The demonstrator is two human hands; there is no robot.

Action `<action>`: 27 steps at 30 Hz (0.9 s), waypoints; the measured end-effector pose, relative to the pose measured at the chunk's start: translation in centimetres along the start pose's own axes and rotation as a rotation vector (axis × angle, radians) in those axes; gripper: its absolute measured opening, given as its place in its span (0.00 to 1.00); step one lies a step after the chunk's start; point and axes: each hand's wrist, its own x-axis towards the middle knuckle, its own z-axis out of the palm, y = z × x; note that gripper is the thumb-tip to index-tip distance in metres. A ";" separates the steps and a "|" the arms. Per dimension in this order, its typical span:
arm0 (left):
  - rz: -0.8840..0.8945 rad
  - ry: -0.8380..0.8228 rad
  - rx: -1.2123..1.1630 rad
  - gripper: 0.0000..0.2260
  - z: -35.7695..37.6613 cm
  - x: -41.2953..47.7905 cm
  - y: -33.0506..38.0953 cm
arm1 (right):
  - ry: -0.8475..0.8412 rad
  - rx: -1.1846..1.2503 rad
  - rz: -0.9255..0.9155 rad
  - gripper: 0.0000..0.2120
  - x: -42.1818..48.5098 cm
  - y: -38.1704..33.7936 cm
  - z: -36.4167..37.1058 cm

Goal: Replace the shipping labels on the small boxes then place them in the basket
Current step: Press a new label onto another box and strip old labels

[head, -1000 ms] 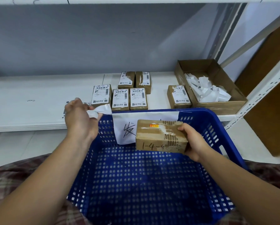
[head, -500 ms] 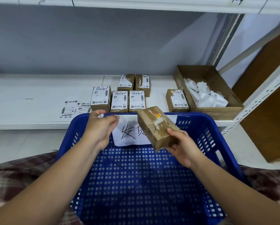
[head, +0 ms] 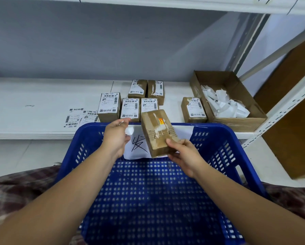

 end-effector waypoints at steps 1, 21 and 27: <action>-0.027 -0.007 -0.030 0.11 0.2 0.3 -0.1 | 0.020 0.006 -0.011 0.15 0.7 0.0 0.4; -0.026 -0.248 -0.168 0.06 3.3 3.8 -1.3 | 0.300 -0.214 -0.098 0.19 11.6 -0.8 6.3; -0.016 -0.320 -0.344 0.14 3.9 3.7 -1.9 | 0.406 -0.381 -0.153 0.23 10.4 -0.8 5.8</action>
